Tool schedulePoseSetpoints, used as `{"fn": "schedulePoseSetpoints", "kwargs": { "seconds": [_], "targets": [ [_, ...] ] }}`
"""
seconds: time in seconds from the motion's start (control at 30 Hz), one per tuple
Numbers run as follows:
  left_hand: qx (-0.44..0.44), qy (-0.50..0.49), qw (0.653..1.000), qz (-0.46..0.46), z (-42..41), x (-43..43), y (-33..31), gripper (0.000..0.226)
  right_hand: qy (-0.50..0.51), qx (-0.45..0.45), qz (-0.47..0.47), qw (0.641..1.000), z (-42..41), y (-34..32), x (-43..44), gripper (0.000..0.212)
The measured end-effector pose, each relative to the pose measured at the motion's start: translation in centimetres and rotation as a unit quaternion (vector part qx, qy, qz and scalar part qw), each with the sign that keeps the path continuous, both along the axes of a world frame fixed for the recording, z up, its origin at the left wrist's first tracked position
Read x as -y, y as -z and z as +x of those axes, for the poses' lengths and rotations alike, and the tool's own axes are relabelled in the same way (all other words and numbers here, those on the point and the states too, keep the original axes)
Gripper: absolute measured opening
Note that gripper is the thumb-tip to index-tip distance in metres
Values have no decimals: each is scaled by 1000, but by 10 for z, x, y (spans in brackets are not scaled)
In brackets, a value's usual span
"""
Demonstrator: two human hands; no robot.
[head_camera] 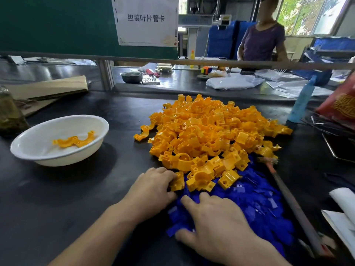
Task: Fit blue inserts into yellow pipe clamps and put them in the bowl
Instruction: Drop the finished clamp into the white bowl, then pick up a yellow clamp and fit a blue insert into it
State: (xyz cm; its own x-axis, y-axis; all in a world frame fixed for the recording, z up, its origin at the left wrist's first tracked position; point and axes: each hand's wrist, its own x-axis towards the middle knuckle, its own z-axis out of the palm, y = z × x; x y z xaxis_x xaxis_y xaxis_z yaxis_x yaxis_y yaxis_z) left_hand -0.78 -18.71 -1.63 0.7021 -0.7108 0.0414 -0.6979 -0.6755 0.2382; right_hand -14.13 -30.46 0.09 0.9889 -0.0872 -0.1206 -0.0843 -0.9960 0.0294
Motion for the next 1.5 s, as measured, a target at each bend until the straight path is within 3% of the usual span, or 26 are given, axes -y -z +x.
{"fn": "schedulePoseSetpoints", "kwargs": {
  "seconds": [0.1,0.2,0.37,0.43,0.53,0.63,0.7,0.77,0.83,0.9,0.97,1.03,1.17,1.23,1.3,1.43,1.5],
  "targets": [
    [10,-1,998,-68,-1,-1,7,27,-7,77,6,997,3,11,6,41],
    [-48,-25,989,-140,0,-2,12,14,-24,97,15,995,4,18,13,19],
    [-132,-89,952,-260,-1,-2,6,12,-18,130,42,990,6,28,21,11],
    [-232,-144,901,-337,-1,-5,2,18,-9,156,68,985,5,30,24,15],
    [-399,-167,774,-463,-2,-8,-4,23,13,232,173,957,5,26,25,17],
    [-505,-113,673,-528,-9,-4,-4,18,66,297,330,893,4,18,25,9],
    [-547,-63,639,-537,-14,0,-1,15,112,275,480,825,4,13,25,14],
    [-565,-30,636,-525,-19,3,3,16,150,241,589,756,5,11,25,20],
    [-556,-16,656,-510,-22,4,6,18,179,230,664,689,8,11,26,21],
    [-524,-4,696,-492,-26,3,8,20,186,228,720,629,10,13,29,12],
    [-487,16,738,-467,-31,2,5,23,177,212,749,602,10,14,33,13],
    [-483,26,747,-456,-33,0,2,34,161,205,734,627,8,13,35,17],
    [-523,19,734,-434,-31,-3,-3,65,122,243,624,733,6,12,34,24],
    [-531,6,735,-422,-31,-3,-7,64,99,280,545,784,5,12,32,20],
    [-534,-3,738,-413,-31,-3,-10,47,75,307,483,816,5,13,30,16],
    [-557,-32,711,-429,-33,-1,-6,38,31,326,408,852,6,17,28,17],
    [-563,-37,699,-440,-33,0,-7,43,68,311,479,818,6,17,30,22]
  ]
}}
